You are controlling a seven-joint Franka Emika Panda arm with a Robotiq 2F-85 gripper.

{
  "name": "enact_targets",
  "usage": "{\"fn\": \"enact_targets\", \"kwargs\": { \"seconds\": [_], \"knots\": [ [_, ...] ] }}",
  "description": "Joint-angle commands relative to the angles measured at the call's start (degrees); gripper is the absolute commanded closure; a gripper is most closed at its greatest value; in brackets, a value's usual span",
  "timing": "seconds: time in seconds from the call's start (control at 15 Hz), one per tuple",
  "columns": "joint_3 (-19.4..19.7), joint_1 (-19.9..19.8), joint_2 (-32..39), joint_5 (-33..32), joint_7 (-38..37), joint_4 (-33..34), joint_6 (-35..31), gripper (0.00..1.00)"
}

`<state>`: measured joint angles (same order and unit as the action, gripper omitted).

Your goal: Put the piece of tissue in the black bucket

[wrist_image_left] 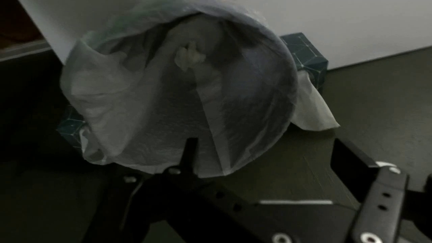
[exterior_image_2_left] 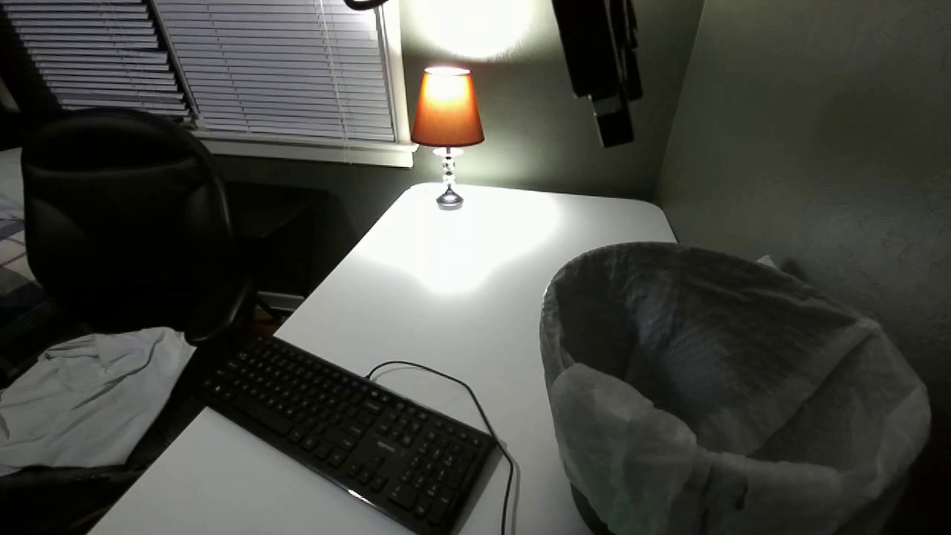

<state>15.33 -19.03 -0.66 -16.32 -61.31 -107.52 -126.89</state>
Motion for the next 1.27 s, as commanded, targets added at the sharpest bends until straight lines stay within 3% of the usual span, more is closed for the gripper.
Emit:
{"fn": "enact_targets", "kwargs": {
  "seconds": [0.0, 0.33, 0.8, 0.87, 0.93, 1.2],
  "knots": [
    [-0.4, 1.6, -4.6, -2.1, 4.9, -3.0, 10.0, 0.0],
    [-2.0, 3.3, -6.0, -2.9, 16.2, -4.0, 18.3, 0.0],
    [-5.4, 6.3, -7.0, -7.1, 27.6, -11.0, 16.7, 0.0],
    [-5.9, 6.7, -7.2, -8.0, 28.5, -12.0, 15.7, 0.0],
    [-5.2, 6.0, -4.7, -5.8, 26.3, -7.9, 18.0, 0.0],
    [-5.3, 6.2, -4.5, -6.0, 26.2, -7.8, 17.9, 0.0]
  ]
}}
